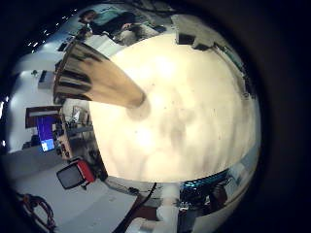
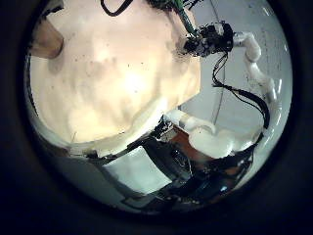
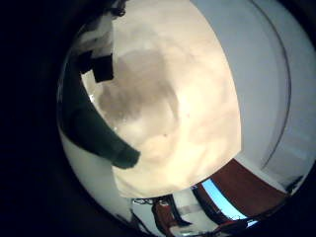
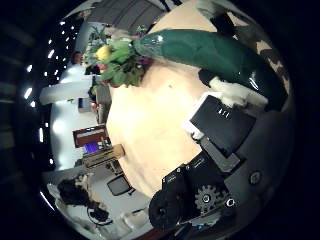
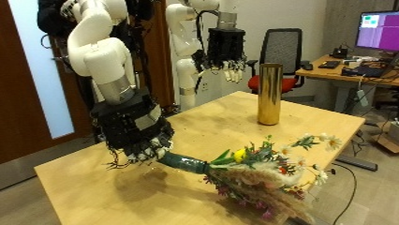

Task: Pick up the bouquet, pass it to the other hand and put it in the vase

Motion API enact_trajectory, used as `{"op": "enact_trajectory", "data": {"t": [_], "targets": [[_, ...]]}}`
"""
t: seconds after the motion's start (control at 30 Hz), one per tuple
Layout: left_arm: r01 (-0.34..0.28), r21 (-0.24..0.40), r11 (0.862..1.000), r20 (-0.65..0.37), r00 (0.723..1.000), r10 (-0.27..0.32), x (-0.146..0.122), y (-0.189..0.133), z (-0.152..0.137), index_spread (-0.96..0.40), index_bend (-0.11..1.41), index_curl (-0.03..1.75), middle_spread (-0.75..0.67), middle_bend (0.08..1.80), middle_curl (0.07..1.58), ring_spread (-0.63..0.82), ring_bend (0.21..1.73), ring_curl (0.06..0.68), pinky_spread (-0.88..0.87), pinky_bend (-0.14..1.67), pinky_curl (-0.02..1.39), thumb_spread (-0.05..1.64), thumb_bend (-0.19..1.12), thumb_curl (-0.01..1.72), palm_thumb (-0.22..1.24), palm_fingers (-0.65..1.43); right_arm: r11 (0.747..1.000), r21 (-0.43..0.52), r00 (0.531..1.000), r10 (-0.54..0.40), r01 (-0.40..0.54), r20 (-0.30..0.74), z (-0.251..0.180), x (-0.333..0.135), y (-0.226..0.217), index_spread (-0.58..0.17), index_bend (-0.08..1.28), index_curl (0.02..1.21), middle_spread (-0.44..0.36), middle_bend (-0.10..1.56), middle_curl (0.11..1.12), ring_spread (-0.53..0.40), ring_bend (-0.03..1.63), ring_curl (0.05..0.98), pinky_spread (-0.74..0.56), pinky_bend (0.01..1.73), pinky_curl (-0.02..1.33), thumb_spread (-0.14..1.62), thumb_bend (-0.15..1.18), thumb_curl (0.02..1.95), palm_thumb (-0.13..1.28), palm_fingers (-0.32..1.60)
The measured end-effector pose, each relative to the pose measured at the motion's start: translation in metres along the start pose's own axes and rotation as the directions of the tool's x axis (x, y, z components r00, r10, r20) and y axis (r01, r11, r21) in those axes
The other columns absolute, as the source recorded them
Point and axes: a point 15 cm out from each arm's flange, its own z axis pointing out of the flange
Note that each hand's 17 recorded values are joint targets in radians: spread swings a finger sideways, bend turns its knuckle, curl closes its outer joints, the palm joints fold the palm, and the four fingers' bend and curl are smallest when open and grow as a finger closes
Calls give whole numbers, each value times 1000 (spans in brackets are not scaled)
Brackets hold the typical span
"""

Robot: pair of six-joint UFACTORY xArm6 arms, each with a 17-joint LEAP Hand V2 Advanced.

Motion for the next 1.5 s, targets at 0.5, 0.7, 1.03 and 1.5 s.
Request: {"op": "enact_trajectory", "data": {"t": [0.5,0.7,1.03,1.5], "targets": [[10,5,1000,-2,1000,-10,0,4,-2,-16,187,445,4,243,448,112,598,114,18,341,324,1106,-21,263,301,446,994,-52,973,-87,101,215,-46,-31,46,-339,932,1164,-151,1301,868,-193,1429,685,-213,1260,817,365,-14,943,1221,1098],[16,3,1000,-1,1000,-16,-2,4,-1,-16,186,450,-2,241,448,109,596,112,17,337,324,1106,-21,263,301,448,994,-32,945,-92,108,313,-61,-44,52,-336,936,1164,-147,1306,863,-192,1429,685,-215,1240,846,344,-16,951,1218,1100],[15,11,1000,-1,1000,-15,-2,5,-4,-16,185,452,-3,240,448,105,604,111,16,346,319,1106,-21,263,301,449,989,-67,956,-107,129,272,-59,-46,64,-333,921,1161,-150,1273,848,-204,1403,677,-239,1240,872,556,-34,918,1085,1094],[3,11,1000,-3,1000,-3,-3,5,-4,-16,187,455,-2,241,449,104,602,108,4,353,310,1106,-21,263,301,447,928,-350,984,-165,131,-69,27,15,115,-278,398,795,-116,757,606,-118,913,456,-47,652,574,1006,-27,554,770,10]]}}
